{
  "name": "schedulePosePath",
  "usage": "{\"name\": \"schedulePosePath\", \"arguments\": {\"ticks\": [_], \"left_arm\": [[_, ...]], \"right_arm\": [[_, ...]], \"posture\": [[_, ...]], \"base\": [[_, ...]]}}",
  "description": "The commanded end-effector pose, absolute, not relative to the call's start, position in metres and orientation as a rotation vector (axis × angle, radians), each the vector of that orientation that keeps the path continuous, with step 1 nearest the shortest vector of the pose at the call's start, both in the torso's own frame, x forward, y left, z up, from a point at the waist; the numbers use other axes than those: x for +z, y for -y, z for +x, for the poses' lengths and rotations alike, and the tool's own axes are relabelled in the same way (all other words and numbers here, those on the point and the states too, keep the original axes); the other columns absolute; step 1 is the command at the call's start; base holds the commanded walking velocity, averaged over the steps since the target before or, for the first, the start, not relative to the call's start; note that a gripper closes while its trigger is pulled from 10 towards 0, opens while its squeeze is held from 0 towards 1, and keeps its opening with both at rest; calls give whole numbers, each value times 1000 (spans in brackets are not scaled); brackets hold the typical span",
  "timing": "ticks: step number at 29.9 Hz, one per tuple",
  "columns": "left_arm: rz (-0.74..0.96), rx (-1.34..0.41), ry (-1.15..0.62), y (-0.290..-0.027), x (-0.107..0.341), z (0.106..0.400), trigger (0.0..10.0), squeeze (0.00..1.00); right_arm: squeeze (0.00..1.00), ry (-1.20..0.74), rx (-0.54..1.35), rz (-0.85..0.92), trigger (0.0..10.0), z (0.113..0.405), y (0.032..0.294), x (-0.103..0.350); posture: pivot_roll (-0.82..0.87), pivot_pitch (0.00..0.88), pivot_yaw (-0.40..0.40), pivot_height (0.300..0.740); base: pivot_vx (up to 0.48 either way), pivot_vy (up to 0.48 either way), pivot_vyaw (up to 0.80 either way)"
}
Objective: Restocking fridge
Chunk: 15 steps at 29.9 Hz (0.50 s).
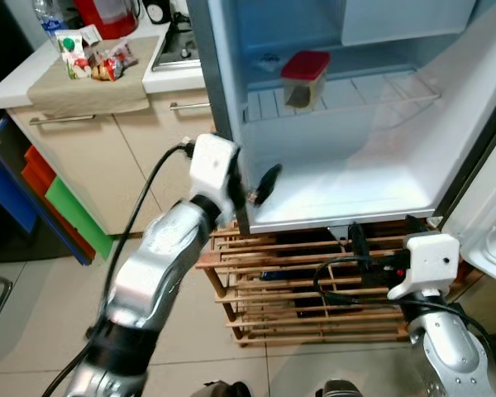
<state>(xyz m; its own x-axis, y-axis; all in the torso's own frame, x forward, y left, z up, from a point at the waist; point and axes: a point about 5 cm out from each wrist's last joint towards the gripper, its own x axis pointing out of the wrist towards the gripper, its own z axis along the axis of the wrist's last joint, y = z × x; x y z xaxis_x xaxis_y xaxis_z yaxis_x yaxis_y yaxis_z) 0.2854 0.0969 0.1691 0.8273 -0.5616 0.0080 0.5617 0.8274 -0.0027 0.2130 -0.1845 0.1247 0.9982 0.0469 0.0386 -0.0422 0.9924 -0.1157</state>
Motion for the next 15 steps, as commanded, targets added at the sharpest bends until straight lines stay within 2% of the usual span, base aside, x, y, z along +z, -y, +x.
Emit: {"name": "schedulePosePath", "arguments": {"ticks": [1,2,4,5,6,8,9,11,13,15], "left_arm": [[17,-609,33,-106,171,276,10000,0],[65,-570,15,-121,157,267,10000,0],[83,-554,11,-126,153,264,10000,0],[116,-443,19,-143,143,259,10000,0],[116,-443,19,-143,143,259,10000,0],[131,-309,24,-156,136,256,10000,0],[131,-309,24,-156,136,256,10000,0],[113,-193,30,-161,132,256,10000,0],[113,-193,30,-161,132,256,10000,0],[141,-97,73,-163,131,260,10000,0]], "right_arm": [[0,43,34,-108,10000,215,187,123],[0,33,19,-115,10000,214,190,120],[0,30,14,-116,10000,213,191,119],[0,23,0,-116,10000,211,194,117],[0,23,0,-116,10000,211,194,117],[0,13,-28,-100,10000,209,198,114],[0,13,-28,-100,10000,209,198,114],[0,12,-66,-80,10000,209,202,113],[0,12,-66,-80,10000,209,202,113],[0,47,-109,-66,10000,212,206,116]], "posture": [[-206,0,120,740],[-196,0,117,740],[-196,0,117,740],[-187,0,115,740],[-187,0,115,740],[-184,0,109,740],[-184,0,109,740],[-188,0,105,740],[-188,0,105,740],[-196,0,106,740]], "base": [[0,0,0],[0,0,0],[0,0,0],[0,0,0],[0,0,0],[0,0,0],[0,0,0],[0,0,0],[0,0,0],[0,0,0]]}}
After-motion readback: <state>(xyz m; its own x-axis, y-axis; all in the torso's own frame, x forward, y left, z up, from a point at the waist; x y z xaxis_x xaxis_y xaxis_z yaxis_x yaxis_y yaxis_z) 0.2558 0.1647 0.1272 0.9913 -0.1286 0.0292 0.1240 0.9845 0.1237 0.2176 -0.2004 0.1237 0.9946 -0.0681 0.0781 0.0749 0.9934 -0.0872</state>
